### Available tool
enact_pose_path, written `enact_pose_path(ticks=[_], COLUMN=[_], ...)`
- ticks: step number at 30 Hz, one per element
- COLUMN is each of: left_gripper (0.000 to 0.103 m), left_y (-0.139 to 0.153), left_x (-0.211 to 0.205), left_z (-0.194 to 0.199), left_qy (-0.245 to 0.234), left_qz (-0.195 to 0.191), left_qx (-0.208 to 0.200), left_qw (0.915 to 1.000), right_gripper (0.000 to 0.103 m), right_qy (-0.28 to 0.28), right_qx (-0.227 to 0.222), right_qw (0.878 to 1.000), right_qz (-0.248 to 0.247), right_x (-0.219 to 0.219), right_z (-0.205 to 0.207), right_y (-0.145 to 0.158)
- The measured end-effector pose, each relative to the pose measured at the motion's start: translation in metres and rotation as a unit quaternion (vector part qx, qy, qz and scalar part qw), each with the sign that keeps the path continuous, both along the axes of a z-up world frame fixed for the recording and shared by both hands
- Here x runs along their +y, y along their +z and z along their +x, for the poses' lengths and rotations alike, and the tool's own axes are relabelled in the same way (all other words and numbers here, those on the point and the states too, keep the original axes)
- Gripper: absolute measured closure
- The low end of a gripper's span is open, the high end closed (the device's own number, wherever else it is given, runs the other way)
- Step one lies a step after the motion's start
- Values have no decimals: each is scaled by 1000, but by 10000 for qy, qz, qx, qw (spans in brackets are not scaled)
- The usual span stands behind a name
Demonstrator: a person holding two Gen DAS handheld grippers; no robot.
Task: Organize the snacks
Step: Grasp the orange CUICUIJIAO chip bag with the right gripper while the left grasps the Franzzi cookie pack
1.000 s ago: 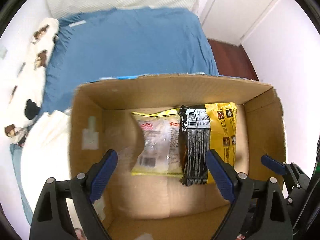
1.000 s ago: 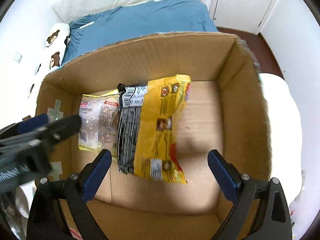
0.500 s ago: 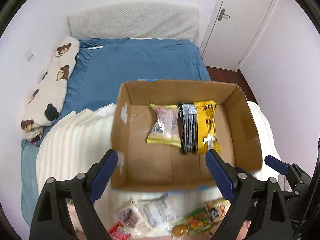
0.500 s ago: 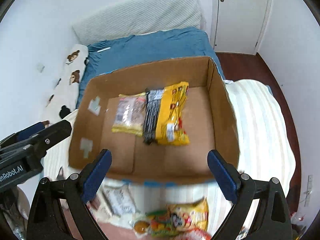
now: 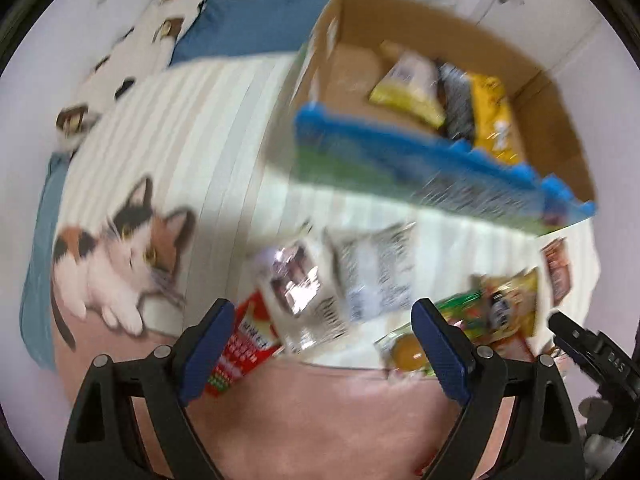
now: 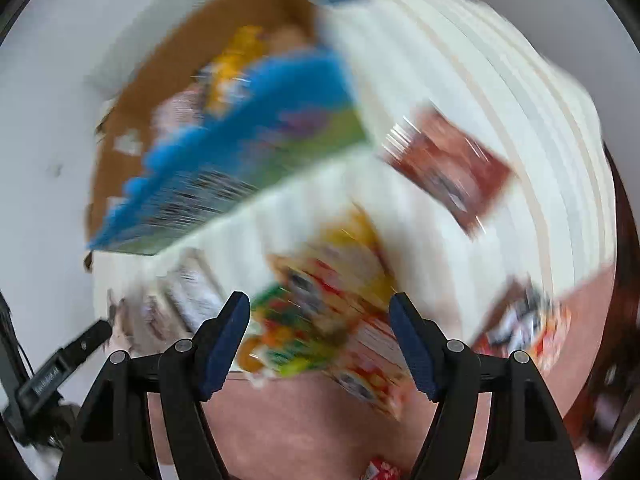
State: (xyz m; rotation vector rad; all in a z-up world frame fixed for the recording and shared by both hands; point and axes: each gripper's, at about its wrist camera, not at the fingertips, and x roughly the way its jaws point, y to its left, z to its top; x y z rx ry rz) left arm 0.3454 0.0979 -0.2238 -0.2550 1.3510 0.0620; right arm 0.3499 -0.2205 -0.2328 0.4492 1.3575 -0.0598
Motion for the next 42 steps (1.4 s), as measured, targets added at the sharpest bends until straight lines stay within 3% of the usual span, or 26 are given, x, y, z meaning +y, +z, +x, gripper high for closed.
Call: enact_pose_path(ticks=[3, 7, 13, 18, 21, 24, 25, 26, 32, 37, 39, 41, 42], left_gripper=[13, 13, 13, 13, 13, 29, 40, 45, 45, 45, 45, 45, 45], left_y=[-21, -43, -70, -96, -105, -104, -103, -101, -92, -104, -107, -110, -110], left_x=[6, 13, 15, 14, 15, 15, 13, 11, -10, -27, -27, -33, -32], left_z=[-8, -9, 5, 18, 24, 24, 23, 20, -22, -45, -42, -41, -40], left_qy=[186, 369, 495, 491, 537, 437, 323, 188, -531, -708, -685, -674, -682], left_qz=[-20, -57, -60, -128, -45, 103, 185, 260, 741, 766, 812, 815, 798], left_qx=[188, 438, 770, 1043, 1026, 800, 792, 764, 635, 769, 761, 794, 809], left_qw=[9996, 9983, 9958, 9932, 9933, 9958, 9962, 9966, 9938, 9916, 9914, 9912, 9912], right_gripper=[28, 28, 28, 39, 40, 37, 36, 36, 34, 34, 34, 37, 43], right_qy=[-500, -730, -621, 50, 500, 815, 725, 656, 171, -287, -257, 115, 393], right_qx=[284, 597, 681, 557, 607, 744, 735, 739, 700, 789, 732, 679, 650], right_qw=[9982, 9953, 9953, 9960, 9930, 9888, 9904, 9912, 9964, 9959, 9962, 9956, 9943], right_qz=[142, 224, -292, -701, -878, -1000, -922, -876, -438, -345, -401, -638, -744], right_x=[-15, -10, 16, 33, 41, 47, 46, 45, 41, 39, 27, 36, 43], right_z=[-23, -41, -39, -39, -42, -43, -44, -46, -58, -58, -46, -38, -36], right_y=[-27, -60, -89, -89, -86, -86, -85, -85, -82, -94, -95, -96, -95])
